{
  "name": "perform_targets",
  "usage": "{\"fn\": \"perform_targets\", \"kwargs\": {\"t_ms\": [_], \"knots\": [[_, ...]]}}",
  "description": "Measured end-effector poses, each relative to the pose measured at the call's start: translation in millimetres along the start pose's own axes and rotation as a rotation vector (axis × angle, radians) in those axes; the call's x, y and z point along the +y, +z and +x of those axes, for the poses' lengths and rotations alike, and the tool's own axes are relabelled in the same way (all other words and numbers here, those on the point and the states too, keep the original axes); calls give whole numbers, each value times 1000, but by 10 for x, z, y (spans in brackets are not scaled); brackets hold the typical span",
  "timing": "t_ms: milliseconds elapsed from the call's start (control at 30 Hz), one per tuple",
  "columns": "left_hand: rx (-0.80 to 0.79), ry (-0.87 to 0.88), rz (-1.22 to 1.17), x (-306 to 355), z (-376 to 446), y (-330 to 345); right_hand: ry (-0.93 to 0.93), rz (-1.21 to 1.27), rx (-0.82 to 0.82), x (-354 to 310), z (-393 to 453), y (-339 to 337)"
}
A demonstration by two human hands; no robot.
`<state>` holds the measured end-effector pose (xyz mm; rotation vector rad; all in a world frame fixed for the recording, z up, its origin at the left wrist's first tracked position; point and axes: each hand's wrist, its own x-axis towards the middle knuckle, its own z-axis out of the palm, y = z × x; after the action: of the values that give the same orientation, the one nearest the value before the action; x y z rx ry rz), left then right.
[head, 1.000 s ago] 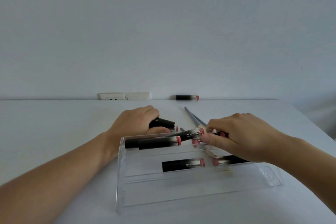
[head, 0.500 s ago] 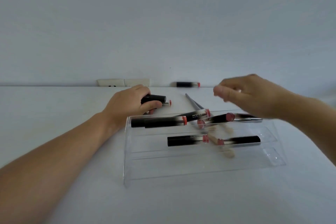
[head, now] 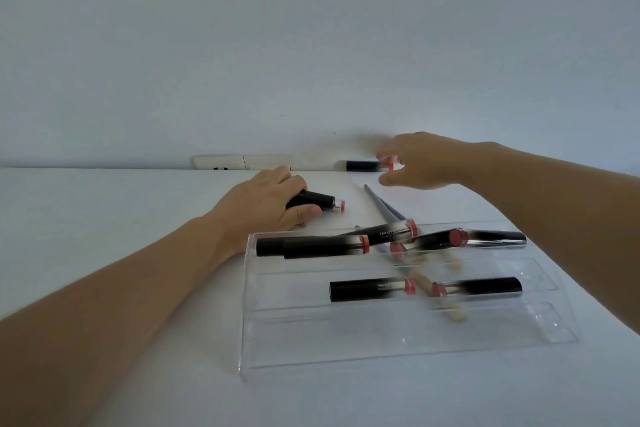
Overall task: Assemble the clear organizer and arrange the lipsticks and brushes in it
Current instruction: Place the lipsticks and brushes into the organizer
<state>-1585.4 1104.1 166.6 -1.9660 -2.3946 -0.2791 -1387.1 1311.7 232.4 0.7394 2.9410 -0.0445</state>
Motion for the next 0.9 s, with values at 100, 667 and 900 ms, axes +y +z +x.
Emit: {"fn": "perform_targets", "kwargs": {"t_ms": [100,667,900], "knots": [[9,61,93,-47,-10,16,4,-53,36,-58,60,46],[-7,-97,55,147,35,-172,26,195,97,258,-277,-78],[-58,-202,-135,113,10,-197,86,291,221,344,-764,-234]]}}
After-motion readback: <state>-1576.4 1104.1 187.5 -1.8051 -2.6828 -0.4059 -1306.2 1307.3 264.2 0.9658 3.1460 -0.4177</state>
